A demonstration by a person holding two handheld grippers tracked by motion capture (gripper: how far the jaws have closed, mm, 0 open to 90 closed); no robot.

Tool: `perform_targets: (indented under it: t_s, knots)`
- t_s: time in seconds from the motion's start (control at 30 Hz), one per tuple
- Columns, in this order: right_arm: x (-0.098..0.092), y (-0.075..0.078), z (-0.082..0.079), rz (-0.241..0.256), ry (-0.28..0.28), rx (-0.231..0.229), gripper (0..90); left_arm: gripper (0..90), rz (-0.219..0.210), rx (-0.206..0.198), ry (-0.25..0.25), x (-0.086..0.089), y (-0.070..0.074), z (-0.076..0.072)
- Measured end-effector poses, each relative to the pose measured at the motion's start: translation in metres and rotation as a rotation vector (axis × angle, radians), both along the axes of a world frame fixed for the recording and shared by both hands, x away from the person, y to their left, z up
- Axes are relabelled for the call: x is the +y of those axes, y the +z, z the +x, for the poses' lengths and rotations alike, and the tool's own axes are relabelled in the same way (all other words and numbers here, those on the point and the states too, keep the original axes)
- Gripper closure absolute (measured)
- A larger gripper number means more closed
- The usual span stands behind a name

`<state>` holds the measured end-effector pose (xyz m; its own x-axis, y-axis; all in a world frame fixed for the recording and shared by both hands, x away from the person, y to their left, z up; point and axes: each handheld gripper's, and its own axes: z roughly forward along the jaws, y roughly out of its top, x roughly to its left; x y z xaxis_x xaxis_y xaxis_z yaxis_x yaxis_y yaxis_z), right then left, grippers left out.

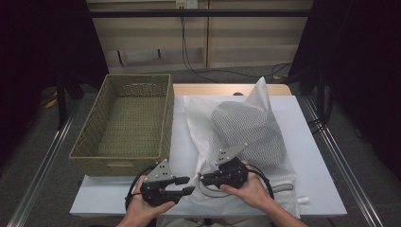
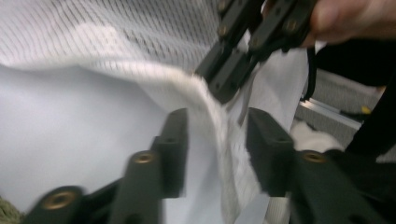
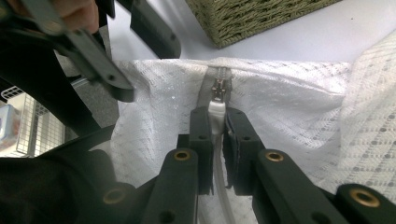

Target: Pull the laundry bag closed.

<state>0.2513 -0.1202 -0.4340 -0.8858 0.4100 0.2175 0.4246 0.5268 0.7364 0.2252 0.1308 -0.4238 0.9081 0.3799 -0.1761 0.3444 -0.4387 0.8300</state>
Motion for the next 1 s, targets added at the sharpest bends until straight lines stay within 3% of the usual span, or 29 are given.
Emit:
perform_targets:
  t_s: [0.13, 0.33, 0.47, 0.57, 0.7, 1.0]
  knots:
    - [0.001, 0.001, 0.0, 0.0, 0.008, -0.007, 82.4, 57.6, -0.001, -0.008, 0.019, -0.008, 0.007, 0.004]
    - [0.0, 0.003, -0.001, -0.007, 0.009, -0.011, 82.5, 64.2, 0.064, -0.004, 0.034, -0.017, 0.005, 0.019]
    - [-0.002, 0.004, -0.001, -0.011, 0.007, -0.016, 82.5, 76.6, 0.085, 0.007, 0.009, -0.021, 0.003, 0.023]
    - [-0.003, 0.004, -0.002, -0.015, 0.004, -0.02, 82.5, 86.8, 0.076, 0.013, 0.001, -0.021, 0.003, 0.023]
    - [-0.001, 0.006, -0.003, -0.012, 0.0, -0.028, 82.5, 88.1, 0.045, 0.021, 0.018, -0.018, 0.005, 0.021]
    - [0.003, 0.006, -0.005, -0.019, 0.0, -0.049, 82.6, 88.4, 0.03, 0.023, 0.032, -0.018, 0.009, 0.02]
